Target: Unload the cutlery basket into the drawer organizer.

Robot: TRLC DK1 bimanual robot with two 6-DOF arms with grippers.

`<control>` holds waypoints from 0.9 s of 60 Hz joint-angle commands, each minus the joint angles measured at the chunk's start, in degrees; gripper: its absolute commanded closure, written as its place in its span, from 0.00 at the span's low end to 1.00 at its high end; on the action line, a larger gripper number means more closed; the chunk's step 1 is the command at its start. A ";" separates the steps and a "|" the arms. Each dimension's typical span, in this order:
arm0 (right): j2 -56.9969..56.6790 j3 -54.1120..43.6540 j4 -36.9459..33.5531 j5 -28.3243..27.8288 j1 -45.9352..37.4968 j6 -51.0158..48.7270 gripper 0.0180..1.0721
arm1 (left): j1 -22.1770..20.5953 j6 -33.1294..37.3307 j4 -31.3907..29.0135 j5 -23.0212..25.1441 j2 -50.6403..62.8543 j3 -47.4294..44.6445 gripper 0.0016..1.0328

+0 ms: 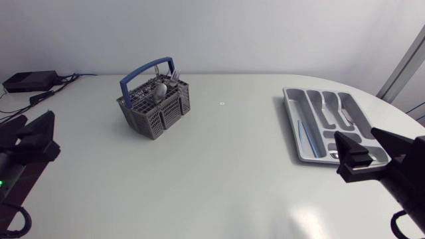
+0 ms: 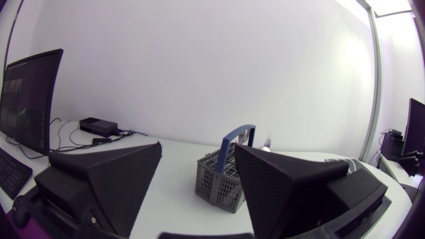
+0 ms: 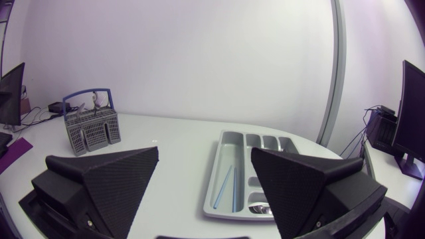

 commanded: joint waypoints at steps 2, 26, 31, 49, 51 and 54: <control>7.78 4.62 1.08 0.64 1.65 1.37 0.05 | -1.05 -0.57 -0.16 -0.32 9.68 6.12 0.10; 35.82 18.94 -10.08 -2.18 2.62 -3.12 0.05 | -4.21 2.33 -11.14 -0.41 41.67 30.20 0.13; 37.23 19.21 -10.26 -2.88 3.50 -6.90 0.05 | -4.30 7.78 -15.27 -0.41 50.02 36.79 0.15; 40.65 22.02 -17.82 -3.85 5.17 -19.73 0.05 | -3.16 19.21 -27.14 5.13 74.19 55.95 0.20; 41.00 22.11 -18.17 -4.20 5.34 -19.90 0.05 | -2.63 19.91 -27.84 6.89 76.91 57.89 0.20; 40.92 22.11 -18.78 -6.66 5.34 -20.17 0.05 | -2.19 21.05 -27.84 7.68 79.72 59.73 0.20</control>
